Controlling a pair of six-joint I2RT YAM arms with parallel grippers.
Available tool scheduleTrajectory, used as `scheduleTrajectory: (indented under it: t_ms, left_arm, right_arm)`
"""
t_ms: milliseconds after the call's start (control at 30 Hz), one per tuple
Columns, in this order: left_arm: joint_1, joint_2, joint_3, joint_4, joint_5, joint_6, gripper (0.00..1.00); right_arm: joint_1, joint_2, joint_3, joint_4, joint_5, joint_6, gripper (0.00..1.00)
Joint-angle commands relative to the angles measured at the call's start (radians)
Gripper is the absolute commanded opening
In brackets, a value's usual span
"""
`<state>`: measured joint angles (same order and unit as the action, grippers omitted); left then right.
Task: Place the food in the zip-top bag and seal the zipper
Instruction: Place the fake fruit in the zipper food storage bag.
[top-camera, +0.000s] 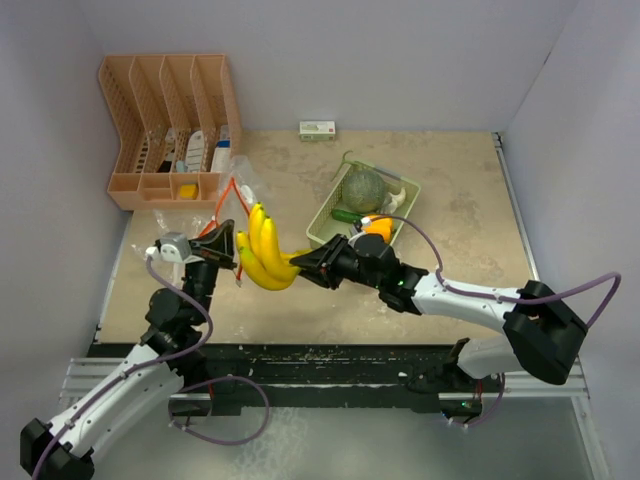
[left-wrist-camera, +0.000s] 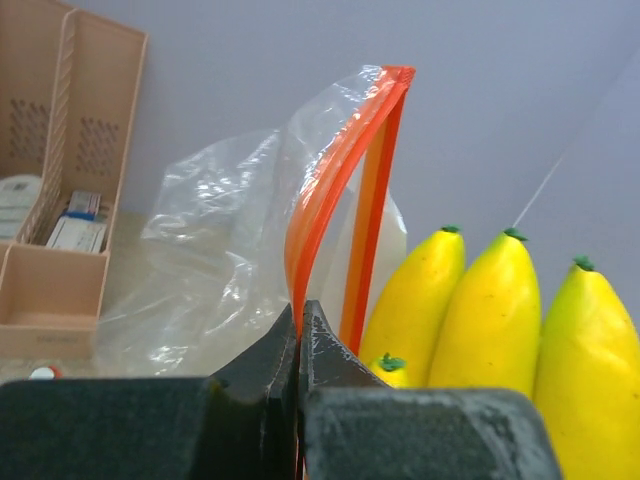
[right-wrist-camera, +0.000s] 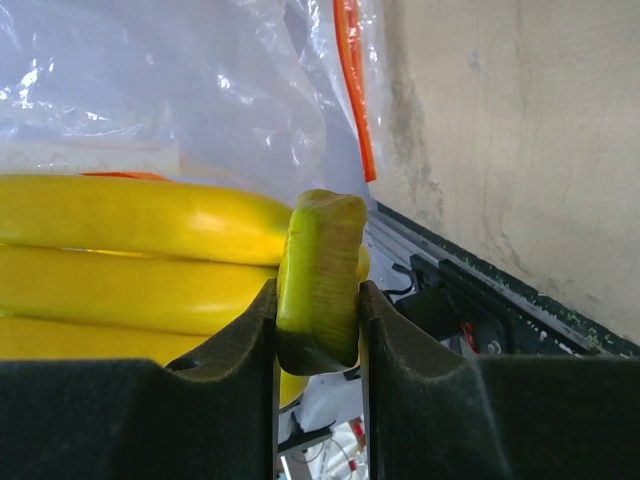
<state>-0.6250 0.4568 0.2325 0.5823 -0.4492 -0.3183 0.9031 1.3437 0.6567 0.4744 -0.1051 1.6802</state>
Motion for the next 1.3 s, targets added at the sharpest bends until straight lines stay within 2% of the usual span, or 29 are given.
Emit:
scheduleTrajectory:
  t_ms: [0,200,367,533,733,933,1100,1267]
  left_arm:
    - [-0.005,-0.073,0.051,-0.072,0.163,0.081,0.00]
    - [-0.005,-0.127,0.068,-0.148,0.210,0.075,0.00]
    - [-0.005,-0.117,0.091,-0.167,0.187,0.090,0.00]
    - [-0.004,-0.063,0.111,-0.126,0.172,0.119,0.00]
    - [-0.004,-0.003,0.154,-0.090,0.188,0.127,0.00]
    - [-0.005,-0.026,0.211,-0.157,0.203,0.112,0.00]
    - [-0.005,-0.046,0.242,-0.203,0.225,0.094,0.00]
    - [-0.005,-0.027,0.236,-0.207,0.247,0.075,0.00]
  right_arm:
    - [-0.016,-0.022,0.073,0.060,-0.056,-0.028,0.00]
    - [-0.028,-0.089,0.100,-0.125,0.096,-0.124,0.00]
    - [-0.032,-0.139,0.145,-0.223,0.190,-0.246,0.00]
    - [-0.032,-0.134,0.169,-0.166,0.150,-0.377,0.00]
    - [-0.031,-0.047,0.169,-0.097,0.081,-0.414,0.00]
    - [-0.030,-0.020,0.130,-0.138,0.162,-0.407,0.00]
    - [-0.030,0.018,0.196,-0.265,0.280,-0.487,0.00]
    - [-0.030,-0.005,0.199,-0.266,0.321,-0.513,0.00]
